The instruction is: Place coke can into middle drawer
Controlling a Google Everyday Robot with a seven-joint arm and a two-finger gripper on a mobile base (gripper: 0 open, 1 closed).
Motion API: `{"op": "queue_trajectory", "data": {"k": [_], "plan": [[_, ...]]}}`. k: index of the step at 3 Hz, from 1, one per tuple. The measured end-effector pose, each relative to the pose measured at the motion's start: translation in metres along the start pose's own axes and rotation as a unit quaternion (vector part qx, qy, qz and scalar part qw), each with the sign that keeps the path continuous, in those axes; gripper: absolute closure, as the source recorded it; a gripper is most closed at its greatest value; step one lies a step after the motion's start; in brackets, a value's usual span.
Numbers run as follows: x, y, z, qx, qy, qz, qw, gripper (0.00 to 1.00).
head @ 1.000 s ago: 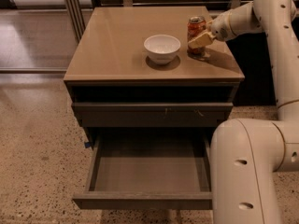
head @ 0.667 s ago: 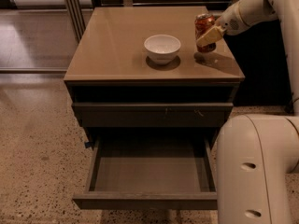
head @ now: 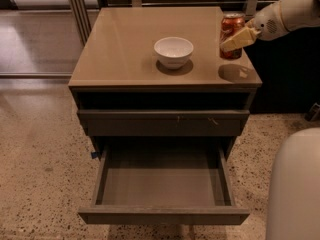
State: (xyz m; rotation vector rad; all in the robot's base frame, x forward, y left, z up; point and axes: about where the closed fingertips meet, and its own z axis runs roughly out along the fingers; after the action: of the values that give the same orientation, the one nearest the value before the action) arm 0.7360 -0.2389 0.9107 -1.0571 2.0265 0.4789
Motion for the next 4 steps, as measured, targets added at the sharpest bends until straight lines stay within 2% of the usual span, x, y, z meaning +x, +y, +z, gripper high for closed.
{"op": "queue_trajectory", "data": {"k": [1,2,3,4], "plan": [[0.014,0.022,0.002,-0.045,-0.096,0.027,0.9940,1.00],[0.015,0.052,0.027,-0.095,-0.128,0.044,0.9862,1.00],[0.015,0.052,0.029,-0.096,-0.125,0.043,0.9866,1.00],[0.019,0.062,0.037,-0.106,-0.131,0.040,0.9850,1.00]]}}
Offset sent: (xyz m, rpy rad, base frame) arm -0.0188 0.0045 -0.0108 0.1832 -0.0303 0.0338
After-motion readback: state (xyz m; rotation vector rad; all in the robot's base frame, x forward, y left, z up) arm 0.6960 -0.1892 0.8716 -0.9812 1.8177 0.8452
